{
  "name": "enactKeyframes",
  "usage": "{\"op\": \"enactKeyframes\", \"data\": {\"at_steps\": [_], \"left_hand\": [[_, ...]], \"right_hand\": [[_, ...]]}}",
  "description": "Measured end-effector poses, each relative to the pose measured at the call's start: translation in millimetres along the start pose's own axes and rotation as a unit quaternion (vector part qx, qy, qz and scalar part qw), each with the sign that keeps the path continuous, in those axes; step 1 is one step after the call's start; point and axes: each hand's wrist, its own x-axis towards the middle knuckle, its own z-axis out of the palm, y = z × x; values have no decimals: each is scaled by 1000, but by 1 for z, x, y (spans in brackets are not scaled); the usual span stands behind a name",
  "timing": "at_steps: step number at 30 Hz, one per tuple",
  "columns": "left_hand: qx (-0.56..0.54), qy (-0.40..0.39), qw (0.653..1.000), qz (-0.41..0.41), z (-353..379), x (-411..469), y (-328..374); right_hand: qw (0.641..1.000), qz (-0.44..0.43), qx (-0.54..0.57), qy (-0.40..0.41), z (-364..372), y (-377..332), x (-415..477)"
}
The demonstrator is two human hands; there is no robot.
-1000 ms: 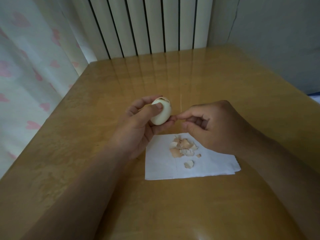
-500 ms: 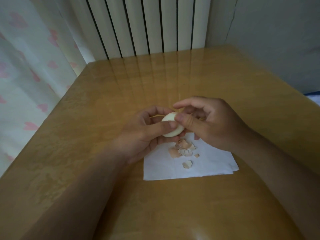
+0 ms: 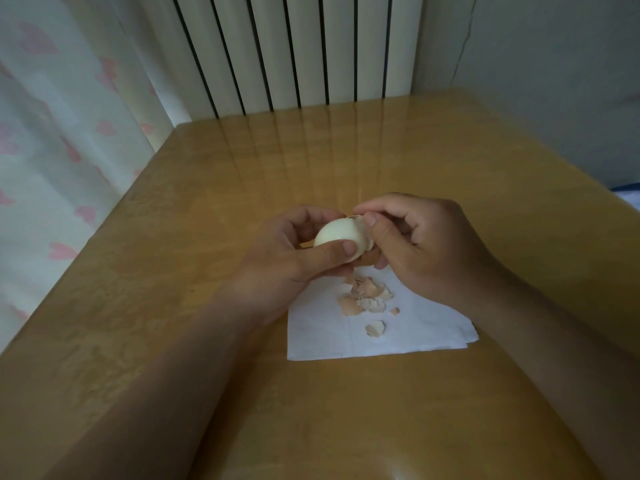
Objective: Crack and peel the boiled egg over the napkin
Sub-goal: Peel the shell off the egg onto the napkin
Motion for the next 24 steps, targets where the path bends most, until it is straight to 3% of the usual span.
{"op": "enactKeyframes", "data": {"at_steps": [8,15,24], "left_hand": [[-125,-29,991,-30,-3,1,4],[-167,-14,985,-41,-6,2,9],[-237,25,968,-74,-7,1,15]], "right_hand": [[987,104,122,15,-3,-4,3],[964,159,212,26,-8,-9,7],[913,197,355,-44,-17,-9,9]]}}
